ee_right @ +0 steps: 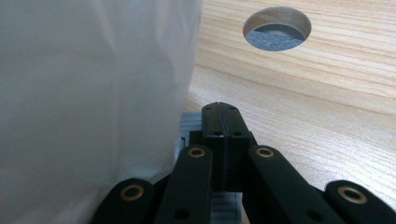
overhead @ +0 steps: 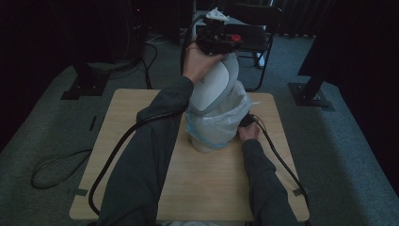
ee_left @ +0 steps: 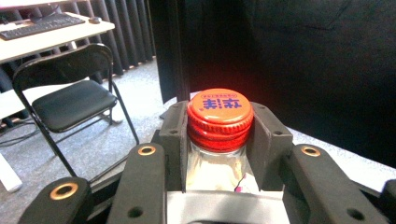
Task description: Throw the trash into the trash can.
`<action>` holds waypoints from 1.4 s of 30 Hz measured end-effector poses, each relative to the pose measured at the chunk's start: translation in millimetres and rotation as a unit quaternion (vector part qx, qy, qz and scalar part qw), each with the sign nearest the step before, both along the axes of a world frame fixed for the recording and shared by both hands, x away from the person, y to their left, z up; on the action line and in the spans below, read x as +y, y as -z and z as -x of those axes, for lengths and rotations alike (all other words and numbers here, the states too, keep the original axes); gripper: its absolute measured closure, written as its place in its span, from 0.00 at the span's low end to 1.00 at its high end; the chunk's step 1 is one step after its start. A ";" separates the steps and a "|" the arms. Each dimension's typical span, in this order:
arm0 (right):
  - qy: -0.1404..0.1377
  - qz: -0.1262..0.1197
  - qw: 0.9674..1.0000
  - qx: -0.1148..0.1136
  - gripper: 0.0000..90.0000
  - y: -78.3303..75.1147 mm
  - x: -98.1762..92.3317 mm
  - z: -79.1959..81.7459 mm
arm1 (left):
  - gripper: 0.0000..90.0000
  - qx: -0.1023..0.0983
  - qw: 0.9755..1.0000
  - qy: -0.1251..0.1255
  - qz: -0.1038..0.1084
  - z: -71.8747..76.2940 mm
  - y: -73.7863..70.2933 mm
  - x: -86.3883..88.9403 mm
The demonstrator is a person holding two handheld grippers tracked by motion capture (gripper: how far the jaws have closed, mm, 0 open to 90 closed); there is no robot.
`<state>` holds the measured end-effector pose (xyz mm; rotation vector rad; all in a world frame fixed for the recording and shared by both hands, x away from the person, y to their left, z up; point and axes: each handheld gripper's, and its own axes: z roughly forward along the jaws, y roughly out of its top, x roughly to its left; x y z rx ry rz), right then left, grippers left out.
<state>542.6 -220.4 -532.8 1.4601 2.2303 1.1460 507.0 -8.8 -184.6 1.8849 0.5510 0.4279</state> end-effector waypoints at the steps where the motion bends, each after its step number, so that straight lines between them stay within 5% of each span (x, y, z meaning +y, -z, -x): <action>1: 0.000 0.000 1.000 0.000 1.00 0.0 0.0 0.0 | 0.70 0.000 1.000 0.000 -0.005 0.1 1.2 0.0; 5: 0.000 0.000 1.000 -0.001 1.00 0.0 0.3 0.2 | 0.69 -0.004 1.000 -0.002 -0.012 0.5 5.4 -0.2; 8: 0.001 -0.001 1.000 -0.001 1.00 0.3 0.2 0.2 | 0.67 -0.010 0.999 0.006 0.030 2.0 -0.5 7.1; 24: 0.000 -0.001 1.000 -0.002 1.00 0.5 1.3 0.8 | 0.60 -0.023 0.998 -0.032 0.042 4.2 2.3 46.4; 31: -0.003 0.001 1.000 -0.003 1.00 0.6 1.3 0.6 | 0.60 -0.022 0.997 -0.047 0.060 8.8 15.6 74.0; 42: -0.001 0.000 1.000 -0.003 1.00 0.5 1.6 0.8 | 0.59 0.010 0.992 -0.080 0.092 7.8 52.3 111.0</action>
